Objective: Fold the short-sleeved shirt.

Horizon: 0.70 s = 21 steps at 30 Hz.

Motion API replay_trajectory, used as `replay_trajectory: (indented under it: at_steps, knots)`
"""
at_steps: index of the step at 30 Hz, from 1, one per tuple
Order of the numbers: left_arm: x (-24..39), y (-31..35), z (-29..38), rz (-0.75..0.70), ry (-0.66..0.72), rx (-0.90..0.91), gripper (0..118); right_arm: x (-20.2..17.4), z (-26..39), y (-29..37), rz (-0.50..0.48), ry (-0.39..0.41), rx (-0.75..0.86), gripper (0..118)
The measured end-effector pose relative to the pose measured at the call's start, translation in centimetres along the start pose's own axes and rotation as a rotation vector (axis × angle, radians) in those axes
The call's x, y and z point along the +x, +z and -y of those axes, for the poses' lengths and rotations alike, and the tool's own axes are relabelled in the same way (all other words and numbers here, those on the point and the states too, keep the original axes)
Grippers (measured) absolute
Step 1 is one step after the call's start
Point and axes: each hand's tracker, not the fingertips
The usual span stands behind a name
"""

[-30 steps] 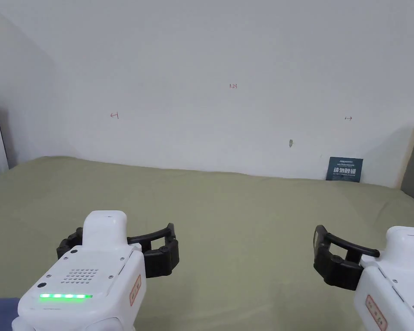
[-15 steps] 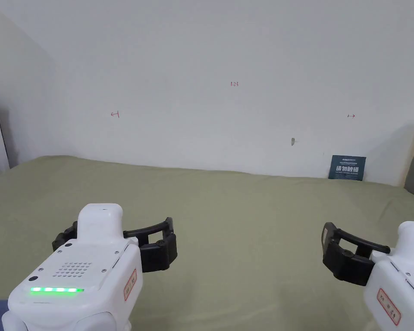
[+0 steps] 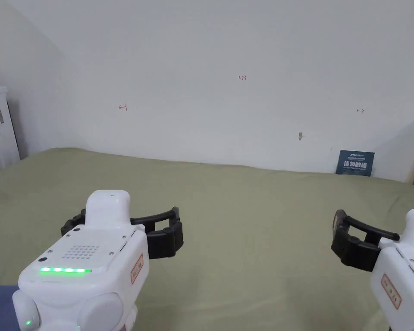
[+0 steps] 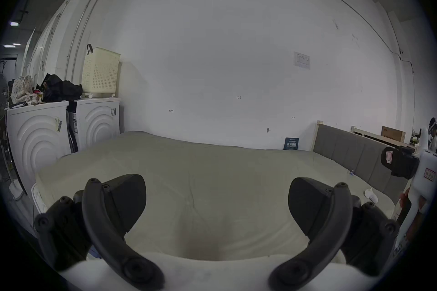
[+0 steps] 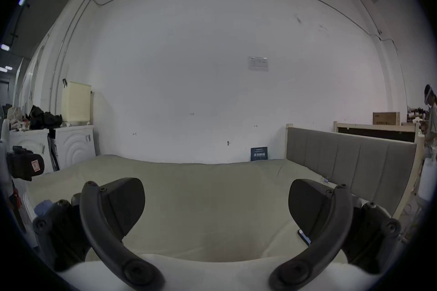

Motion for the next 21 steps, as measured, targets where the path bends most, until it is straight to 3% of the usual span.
replay_trajectory:
  at_steps: [9,15,21]
  knots:
    - [0.0,0.4,-1.1,-0.016,0.018,0.014,118,0.6,-1.1,0.3,-0.014,0.005,0.010,118]
    - [0.5,0.7,-1.0,-0.017,0.003,0.004,118,1.2,-1.8,0.8,-0.068,-0.060,0.019,118]
    - [0.9,1.0,-1.2,-0.011,0.014,0.005,118,1.8,-2.3,0.6,-0.052,-0.049,0.019,118]
